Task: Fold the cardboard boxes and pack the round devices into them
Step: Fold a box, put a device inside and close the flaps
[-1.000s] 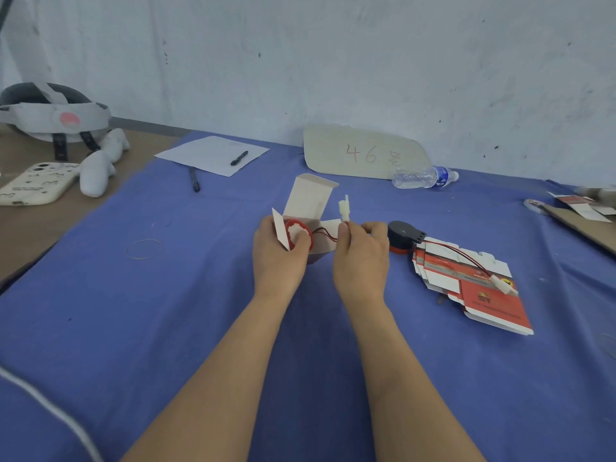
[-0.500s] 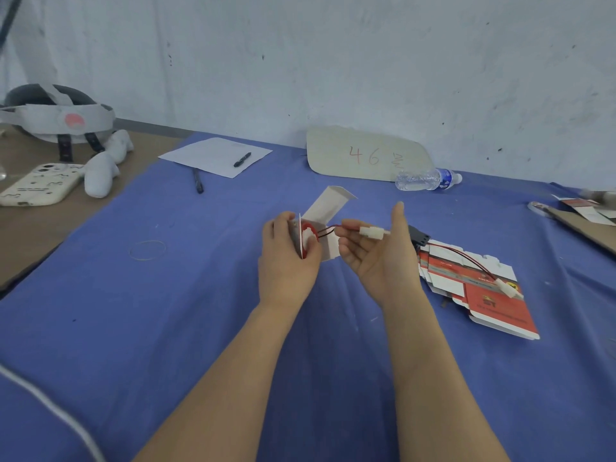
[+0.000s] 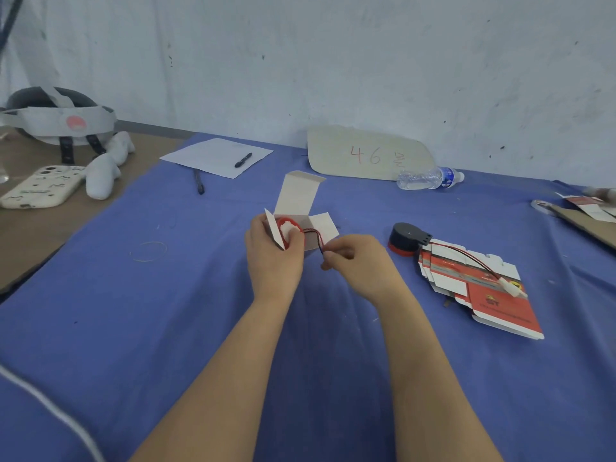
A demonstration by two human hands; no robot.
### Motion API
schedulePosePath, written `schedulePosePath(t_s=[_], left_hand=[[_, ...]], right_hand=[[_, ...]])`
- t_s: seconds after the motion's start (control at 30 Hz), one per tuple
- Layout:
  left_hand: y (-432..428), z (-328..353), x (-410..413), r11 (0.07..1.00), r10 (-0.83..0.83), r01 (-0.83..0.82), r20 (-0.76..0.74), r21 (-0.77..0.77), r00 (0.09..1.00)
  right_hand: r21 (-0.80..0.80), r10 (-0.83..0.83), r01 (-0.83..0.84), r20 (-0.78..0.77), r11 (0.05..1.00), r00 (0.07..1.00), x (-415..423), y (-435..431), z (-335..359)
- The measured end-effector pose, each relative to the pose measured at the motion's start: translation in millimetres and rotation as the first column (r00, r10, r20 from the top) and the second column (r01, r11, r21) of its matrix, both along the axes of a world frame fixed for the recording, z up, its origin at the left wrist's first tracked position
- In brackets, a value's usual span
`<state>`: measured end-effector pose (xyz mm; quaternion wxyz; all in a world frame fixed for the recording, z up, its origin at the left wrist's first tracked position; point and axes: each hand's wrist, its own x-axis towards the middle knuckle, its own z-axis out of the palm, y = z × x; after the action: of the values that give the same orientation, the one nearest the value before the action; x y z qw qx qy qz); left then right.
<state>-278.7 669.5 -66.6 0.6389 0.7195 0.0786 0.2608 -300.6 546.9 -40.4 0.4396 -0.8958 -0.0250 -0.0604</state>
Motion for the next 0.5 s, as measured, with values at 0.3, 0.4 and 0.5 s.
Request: schedulePosePath(t_s=[0.3, 0.4, 0.5], left_hand=[[-1, -1, 0, 1.000, 0.013, -0.014, 0.037, 0.026, 0.999], [-3, -2, -2, 0.998, -0.011, 0.008, 0.053, 0.068, 0.999], [-3, -1, -3, 0.996, -0.029, 0.026, 0.043, 0.086, 0.999]], right_hand=[[-0.296, -0.213, 0.292, 0.272, 0.909, 0.938, 3, 6, 0], [-0.226, -0.197, 0.279, 0.327, 0.933, 0.924, 2, 13, -2], [-0.152, -0.187, 0.254, 0.356, 0.955, 0.916, 3, 18, -6]])
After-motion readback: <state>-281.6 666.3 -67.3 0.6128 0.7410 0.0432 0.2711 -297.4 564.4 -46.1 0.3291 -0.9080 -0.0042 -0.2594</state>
